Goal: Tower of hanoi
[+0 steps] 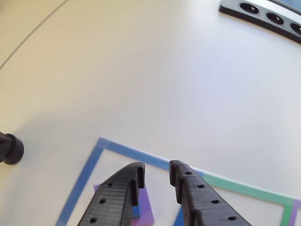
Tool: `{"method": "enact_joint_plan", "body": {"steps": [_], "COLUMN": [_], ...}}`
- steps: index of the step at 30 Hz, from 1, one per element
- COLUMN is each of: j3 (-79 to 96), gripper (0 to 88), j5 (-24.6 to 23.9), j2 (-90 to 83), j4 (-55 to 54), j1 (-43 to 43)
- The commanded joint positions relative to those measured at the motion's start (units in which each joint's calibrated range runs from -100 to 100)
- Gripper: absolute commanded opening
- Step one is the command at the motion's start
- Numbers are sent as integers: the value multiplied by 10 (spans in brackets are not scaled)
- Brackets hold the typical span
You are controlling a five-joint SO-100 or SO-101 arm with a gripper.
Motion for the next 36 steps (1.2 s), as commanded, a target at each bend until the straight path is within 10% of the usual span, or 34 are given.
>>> {"method": "enact_joint_plan", "body": {"steps": [1, 14, 30, 36], "j3": [-115, -460, -260, -83], "gripper": [0, 0, 28, 218], "j5": [0, 0, 0, 0], "j2": [-99, -125, -250, -318], "j4": [236, 692, 664, 533], "j1": [45, 169, 317, 336]}}
